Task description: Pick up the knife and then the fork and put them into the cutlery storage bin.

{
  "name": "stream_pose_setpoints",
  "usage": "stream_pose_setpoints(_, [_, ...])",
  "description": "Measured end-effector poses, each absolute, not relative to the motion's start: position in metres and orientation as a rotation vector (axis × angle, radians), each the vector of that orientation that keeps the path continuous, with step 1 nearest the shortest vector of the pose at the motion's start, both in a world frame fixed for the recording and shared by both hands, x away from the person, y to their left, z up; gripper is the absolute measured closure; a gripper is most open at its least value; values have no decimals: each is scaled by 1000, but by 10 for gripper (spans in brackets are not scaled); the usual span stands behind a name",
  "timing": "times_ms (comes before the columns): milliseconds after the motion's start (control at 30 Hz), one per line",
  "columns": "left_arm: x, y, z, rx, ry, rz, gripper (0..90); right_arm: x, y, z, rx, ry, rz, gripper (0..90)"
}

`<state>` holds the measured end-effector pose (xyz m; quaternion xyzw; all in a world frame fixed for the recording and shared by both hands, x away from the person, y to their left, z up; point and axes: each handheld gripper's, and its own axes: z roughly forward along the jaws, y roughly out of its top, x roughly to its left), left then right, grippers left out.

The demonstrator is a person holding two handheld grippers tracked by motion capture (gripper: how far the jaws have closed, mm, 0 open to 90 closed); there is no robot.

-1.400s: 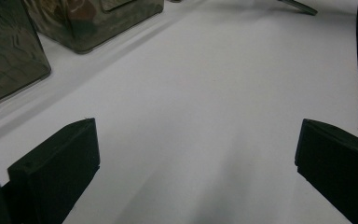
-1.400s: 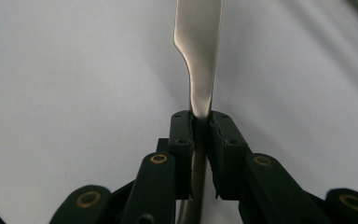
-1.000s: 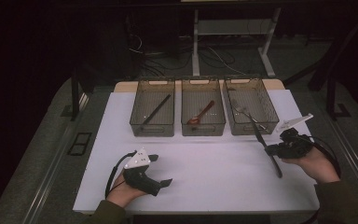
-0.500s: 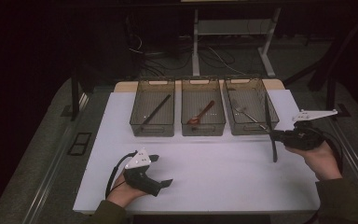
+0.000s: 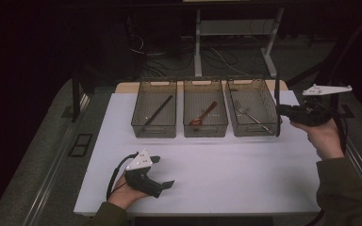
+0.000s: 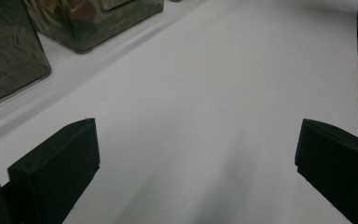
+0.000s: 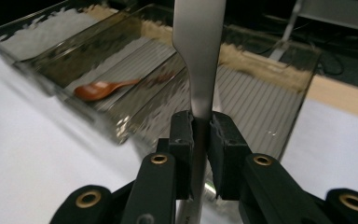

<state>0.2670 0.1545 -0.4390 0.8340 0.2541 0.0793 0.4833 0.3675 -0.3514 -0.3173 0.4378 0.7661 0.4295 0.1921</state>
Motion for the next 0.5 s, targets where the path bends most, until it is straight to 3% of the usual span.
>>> stream_pose_setpoints(233, [267,155,-439,2034,618,192,0,397,-352,-308,1242,2094,1180,788])
stream_pose_setpoints(500, [267,155,-439,2030,619,192,0,424,-348,-323,1280,2092,1131,788])
